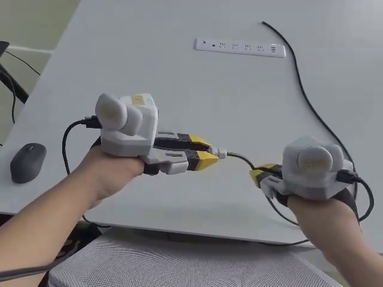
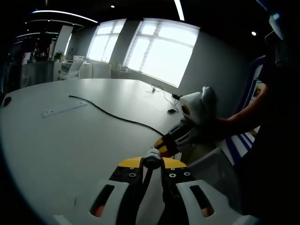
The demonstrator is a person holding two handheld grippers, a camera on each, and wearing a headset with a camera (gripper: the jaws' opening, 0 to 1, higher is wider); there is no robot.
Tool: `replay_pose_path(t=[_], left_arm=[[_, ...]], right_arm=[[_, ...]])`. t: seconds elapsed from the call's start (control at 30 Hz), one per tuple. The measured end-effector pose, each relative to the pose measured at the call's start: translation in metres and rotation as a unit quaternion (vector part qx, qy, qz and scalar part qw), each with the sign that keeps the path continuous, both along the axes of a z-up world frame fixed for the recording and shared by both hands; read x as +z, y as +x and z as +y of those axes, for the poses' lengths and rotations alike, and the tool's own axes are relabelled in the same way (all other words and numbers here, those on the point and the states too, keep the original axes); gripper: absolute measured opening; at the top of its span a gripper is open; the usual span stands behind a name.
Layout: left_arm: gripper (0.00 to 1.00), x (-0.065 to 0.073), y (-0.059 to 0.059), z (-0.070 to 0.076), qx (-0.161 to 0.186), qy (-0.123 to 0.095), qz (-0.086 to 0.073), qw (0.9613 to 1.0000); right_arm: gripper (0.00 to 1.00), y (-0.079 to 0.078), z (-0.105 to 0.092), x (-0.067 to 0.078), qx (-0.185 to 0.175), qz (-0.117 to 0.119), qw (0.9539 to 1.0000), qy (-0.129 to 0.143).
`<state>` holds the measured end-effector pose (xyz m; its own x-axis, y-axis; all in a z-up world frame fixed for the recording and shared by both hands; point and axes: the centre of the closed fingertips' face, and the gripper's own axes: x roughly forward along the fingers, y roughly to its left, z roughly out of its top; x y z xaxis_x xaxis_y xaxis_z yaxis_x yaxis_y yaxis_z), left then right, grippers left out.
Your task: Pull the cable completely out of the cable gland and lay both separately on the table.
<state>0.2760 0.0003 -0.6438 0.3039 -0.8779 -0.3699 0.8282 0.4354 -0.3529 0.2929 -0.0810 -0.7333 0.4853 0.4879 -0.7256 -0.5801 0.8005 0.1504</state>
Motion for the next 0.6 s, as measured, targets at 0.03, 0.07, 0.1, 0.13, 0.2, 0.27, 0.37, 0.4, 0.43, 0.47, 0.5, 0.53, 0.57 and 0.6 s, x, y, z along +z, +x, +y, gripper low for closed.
replay_pose_path(t=[0.03,0.07,0.1,0.13,0.2,0.27,0.37,0.4,0.43,0.47,0.5,0.53,0.57,0.6], left_arm=[[0.15,-0.0004,-0.0004,-0.0005,0.000,0.001,0.000,1.0000],[0.15,-0.0007,-0.0007,-0.0009,-0.001,0.001,0.000,1.0000],[0.15,-0.0008,-0.0007,-0.0010,-0.001,0.001,0.000,1.0000],[0.15,-0.0007,-0.0007,-0.0010,0.000,0.001,0.000,1.0000],[0.15,-0.0009,-0.0010,-0.0010,-0.001,0.001,0.000,1.0000],[0.15,-0.0015,-0.0016,-0.0011,-0.002,0.003,-0.002,1.0000],[0.15,-0.0014,-0.0011,-0.0015,-0.001,0.001,0.000,1.0000],[0.15,-0.0014,-0.0009,-0.0016,0.000,0.001,0.000,1.0000],[0.15,-0.0014,-0.0007,-0.0017,0.000,0.000,0.000,1.0000],[0.15,-0.0012,-0.0007,-0.0017,0.000,0.000,0.000,1.0000],[0.15,-0.0011,-0.0008,-0.0018,0.000,0.001,-0.001,1.0000],[0.15,-0.0011,-0.0009,-0.0018,-0.001,0.001,-0.001,1.0000],[0.15,-0.0009,-0.0010,-0.0017,0.000,0.001,-0.001,1.0000],[0.15,-0.0007,-0.0011,-0.0017,0.000,0.000,-0.001,1.0000]], right_arm=[[0.00,-0.0009,-0.0027,-0.0038,-0.013,0.011,0.9998,0.004],[0.00,-0.0006,-0.0046,-0.0064,-0.017,0.014,0.9998,0.003],[0.00,-0.0001,-0.0074,-0.0087,-0.027,0.017,0.9995,0.005],[0.00,-0.0003,-0.0086,-0.0101,-0.033,0.021,0.9992,0.008],[0.00,-0.0008,-0.0103,-0.0116,-0.038,0.024,0.9990,0.006],[0.00,-0.0006,-0.0109,-0.0117,-0.042,0.023,0.9988,0.005],[0.00,-0.0008,-0.0103,-0.0119,-0.046,0.026,0.9985,0.008],[0.00,-0.0009,-0.0099,-0.0120,-0.047,0.027,0.9985,0.009],[0.00,-0.0009,-0.0096,-0.0120,-0.048,0.027,0.9984,0.010],[0.00,-0.0009,-0.0099,-0.0118,-0.049,0.027,0.9984,0.011],[0.00,-0.0011,-0.0100,-0.0117,-0.048,0.026,0.9984,0.011],[0.00,-0.0014,-0.0101,-0.0117,-0.047,0.025,0.9985,0.011],[0.00,-0.0017,-0.0102,-0.0113,-0.046,0.023,0.9986,0.010],[0.00,-0.0018,-0.0103,-0.0110,-0.045,0.021,0.9987,0.010]])
